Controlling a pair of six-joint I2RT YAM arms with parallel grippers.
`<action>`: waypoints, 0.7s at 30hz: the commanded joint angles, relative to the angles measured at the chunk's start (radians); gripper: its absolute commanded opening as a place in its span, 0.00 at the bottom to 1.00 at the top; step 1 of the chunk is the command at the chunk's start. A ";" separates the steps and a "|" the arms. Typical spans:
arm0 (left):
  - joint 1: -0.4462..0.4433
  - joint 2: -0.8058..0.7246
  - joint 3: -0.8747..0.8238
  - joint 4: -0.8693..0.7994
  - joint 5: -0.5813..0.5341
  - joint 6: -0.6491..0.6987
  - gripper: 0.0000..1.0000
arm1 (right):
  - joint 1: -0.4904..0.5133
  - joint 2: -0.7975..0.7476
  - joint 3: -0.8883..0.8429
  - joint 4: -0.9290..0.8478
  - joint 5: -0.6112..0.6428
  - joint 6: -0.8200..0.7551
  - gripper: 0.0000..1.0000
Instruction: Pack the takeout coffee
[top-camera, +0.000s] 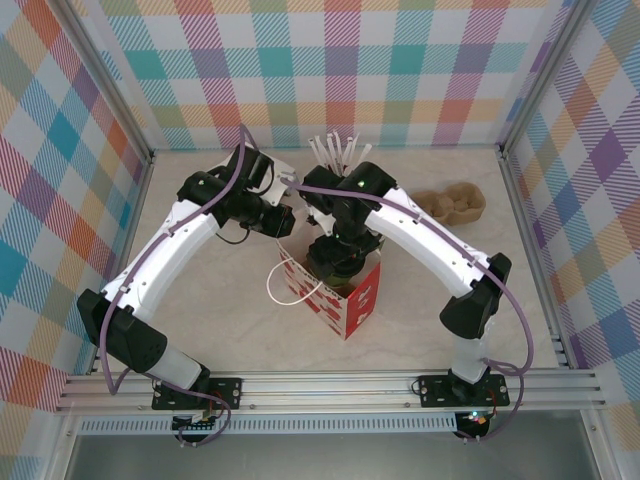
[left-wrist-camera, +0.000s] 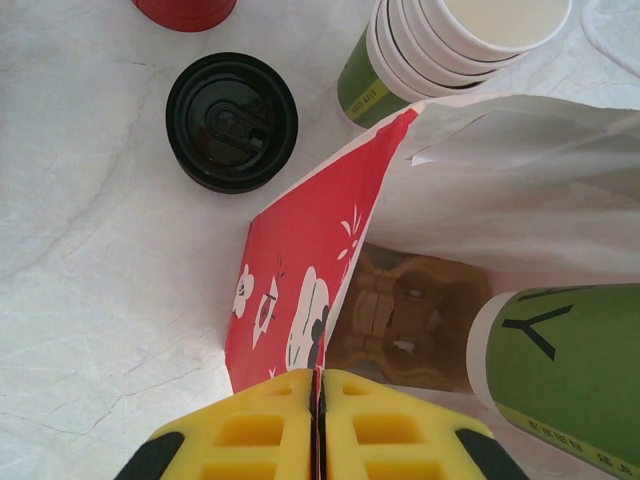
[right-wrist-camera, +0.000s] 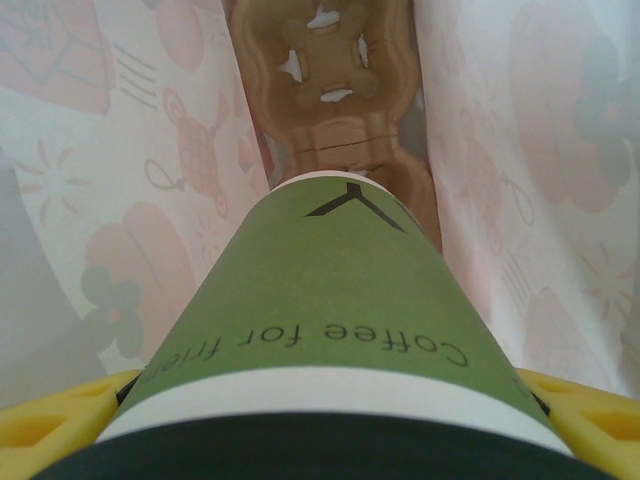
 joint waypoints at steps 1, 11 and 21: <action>-0.006 -0.004 -0.007 0.003 0.014 0.009 0.11 | 0.009 0.025 -0.010 -0.174 -0.003 -0.041 0.67; -0.006 0.002 -0.007 0.003 0.010 -0.002 0.11 | 0.060 0.064 0.084 -0.175 -0.014 -0.036 0.66; -0.006 0.000 -0.016 0.005 0.001 0.001 0.11 | 0.047 0.043 0.039 -0.174 0.008 -0.021 0.66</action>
